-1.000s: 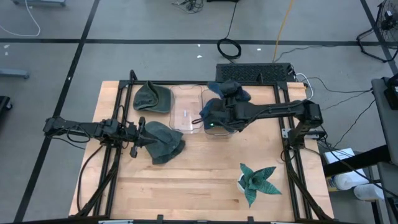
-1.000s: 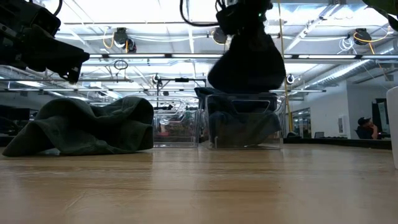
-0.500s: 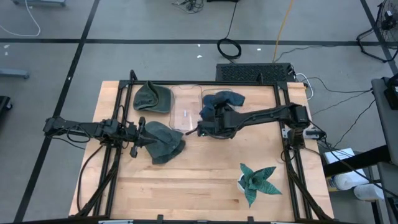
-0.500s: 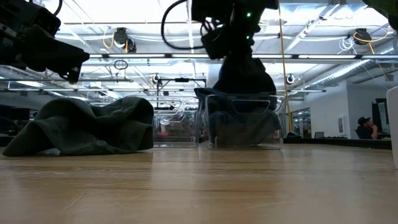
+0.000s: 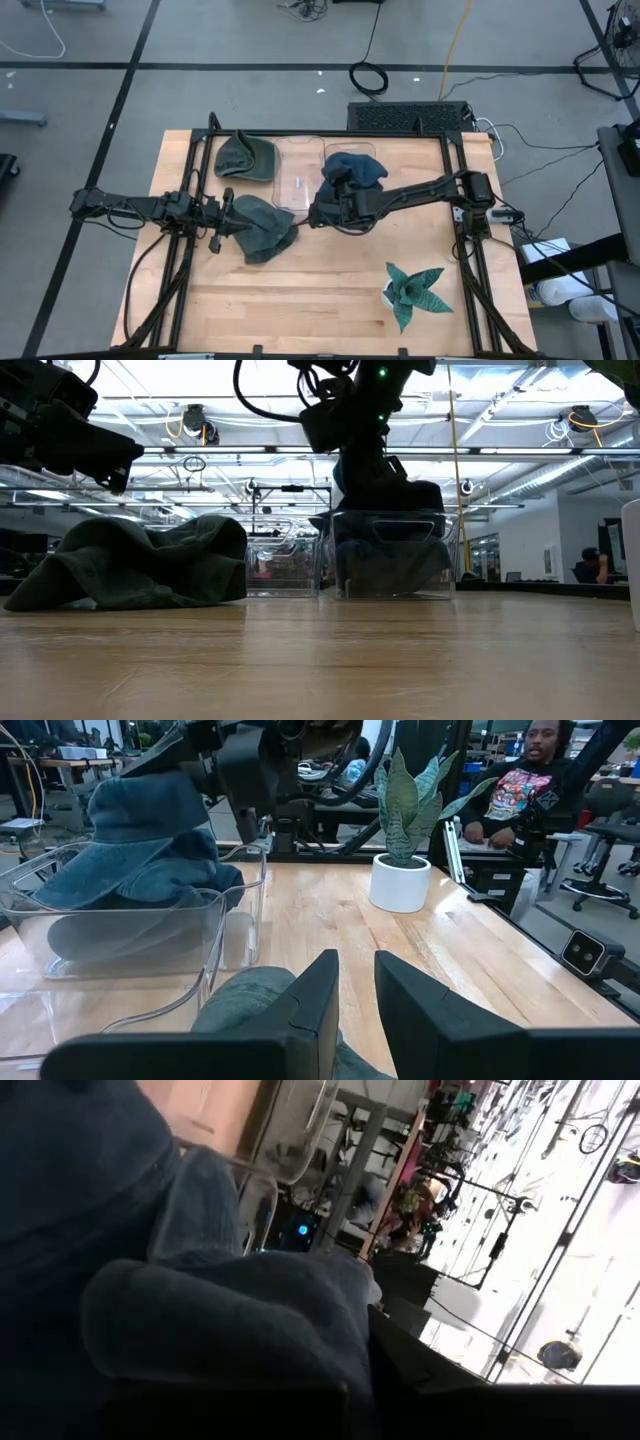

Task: Pick & Place hat
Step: Put the blue cap into the right transparent bin

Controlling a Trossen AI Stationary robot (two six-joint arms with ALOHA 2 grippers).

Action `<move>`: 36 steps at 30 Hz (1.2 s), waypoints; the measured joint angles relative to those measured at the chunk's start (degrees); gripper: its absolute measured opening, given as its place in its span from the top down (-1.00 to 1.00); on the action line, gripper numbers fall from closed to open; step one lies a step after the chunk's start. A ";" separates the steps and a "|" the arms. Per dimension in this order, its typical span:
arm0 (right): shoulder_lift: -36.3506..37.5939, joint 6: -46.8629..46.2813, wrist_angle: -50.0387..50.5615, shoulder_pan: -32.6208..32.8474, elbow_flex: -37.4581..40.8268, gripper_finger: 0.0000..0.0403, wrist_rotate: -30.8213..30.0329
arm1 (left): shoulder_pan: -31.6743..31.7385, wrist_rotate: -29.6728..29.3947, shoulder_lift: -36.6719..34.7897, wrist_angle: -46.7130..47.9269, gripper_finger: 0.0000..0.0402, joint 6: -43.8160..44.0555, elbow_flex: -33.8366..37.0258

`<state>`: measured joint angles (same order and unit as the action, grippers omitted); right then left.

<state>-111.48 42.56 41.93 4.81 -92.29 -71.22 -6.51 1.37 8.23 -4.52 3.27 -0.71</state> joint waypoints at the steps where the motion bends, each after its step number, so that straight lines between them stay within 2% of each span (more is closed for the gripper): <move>1: 0.00 -0.50 0.05 0.13 0.00 1.00 1.15 | -0.01 0.00 0.01 -0.01 0.62 0.00 0.02; 7: 0.00 -6.86 -0.12 0.58 0.02 1.00 11.71 | 0.01 0.00 0.00 -0.01 0.62 0.00 0.02; 11: 0.00 -11.32 -0.13 0.53 0.04 1.00 13.62 | 0.00 0.00 0.02 -0.01 0.62 0.00 0.02; 16: 0.00 -14.06 -0.09 0.41 0.04 1.00 22.51 | 0.01 0.00 0.00 -0.01 0.62 0.00 0.00; 19: 0.01 -15.40 -0.13 0.23 0.04 1.00 24.83 | 0.01 0.00 0.00 -0.01 0.62 0.00 0.00; 27: 0.01 -15.53 -0.13 0.25 0.04 0.96 24.82 | -0.01 0.00 0.02 0.01 0.62 0.00 0.01; 36: 0.04 -14.65 1.20 0.29 0.04 0.61 21.90 | 0.01 0.00 0.02 0.01 0.62 0.00 0.02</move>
<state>-111.45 27.91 43.13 5.10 -92.25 -49.32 -6.51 1.37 8.25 -4.52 3.27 -0.69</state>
